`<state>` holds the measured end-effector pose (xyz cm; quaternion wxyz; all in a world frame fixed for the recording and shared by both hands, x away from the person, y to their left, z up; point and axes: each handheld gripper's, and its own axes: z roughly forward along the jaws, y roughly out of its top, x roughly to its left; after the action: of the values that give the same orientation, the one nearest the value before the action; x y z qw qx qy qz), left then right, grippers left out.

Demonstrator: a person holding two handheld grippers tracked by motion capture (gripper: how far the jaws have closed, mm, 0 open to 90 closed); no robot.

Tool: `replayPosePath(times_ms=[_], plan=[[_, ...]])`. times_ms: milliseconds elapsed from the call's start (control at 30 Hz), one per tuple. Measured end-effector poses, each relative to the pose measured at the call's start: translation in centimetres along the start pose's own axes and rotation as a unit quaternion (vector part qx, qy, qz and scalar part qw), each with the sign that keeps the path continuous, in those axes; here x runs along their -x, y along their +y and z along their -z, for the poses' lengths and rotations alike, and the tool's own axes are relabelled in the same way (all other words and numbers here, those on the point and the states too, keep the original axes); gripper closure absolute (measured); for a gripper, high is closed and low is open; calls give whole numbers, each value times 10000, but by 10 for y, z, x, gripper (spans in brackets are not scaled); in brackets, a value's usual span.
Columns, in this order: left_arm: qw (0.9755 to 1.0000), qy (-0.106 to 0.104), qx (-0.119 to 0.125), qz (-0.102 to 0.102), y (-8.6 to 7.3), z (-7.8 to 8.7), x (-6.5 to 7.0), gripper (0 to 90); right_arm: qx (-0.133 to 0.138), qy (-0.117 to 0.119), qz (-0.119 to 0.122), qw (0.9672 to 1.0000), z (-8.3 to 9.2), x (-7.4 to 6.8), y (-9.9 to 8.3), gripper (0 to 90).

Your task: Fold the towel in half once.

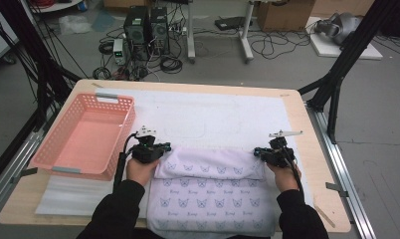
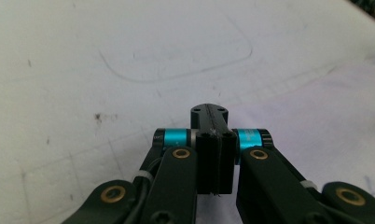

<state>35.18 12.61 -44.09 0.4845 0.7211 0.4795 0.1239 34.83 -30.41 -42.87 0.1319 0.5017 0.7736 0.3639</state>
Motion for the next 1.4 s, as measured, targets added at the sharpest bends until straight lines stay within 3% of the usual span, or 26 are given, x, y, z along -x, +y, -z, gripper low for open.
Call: replayPosePath(times_ms=[167, 333, 533, 700, 867, 1000, 1267, 1400], plan=[[9996, -145, 226, 42, 4, 17, 0, 897, 339, 96, 132, 9993, 16, -2, -3, 850], [9994, -218, 233, -102, 5, 27, 4, 897, 647, 218, 256, 9973, 34, -6, -7, 849], [9980, -437, 322, -338, 4, 46, 15, 898, 800, 285, 329, 9958, 53, -9, -15, 849], [9962, -686, 378, -370, -8, 61, 23, 898, 867, 370, 453, 9945, 67, -14, -27, 848], [9943, -807, 402, -570, -16, 74, 32, 897, 835, 554, 652, 9928, 79, -22, -39, 848], [9936, -956, 231, -559, -21, 79, 35, 897, 712, 639, 916, 9912, 84, -28, -47, 847], [9920, -1166, -56, -475, -37, 99, 31, 897, 661, 859, 942, 9896, 101, -32, -66, 847], [9893, -1308, -234, -595, -44, 109, 34, 898, 342, 840, 1049, 9903, 99, -36, -76, 846]])
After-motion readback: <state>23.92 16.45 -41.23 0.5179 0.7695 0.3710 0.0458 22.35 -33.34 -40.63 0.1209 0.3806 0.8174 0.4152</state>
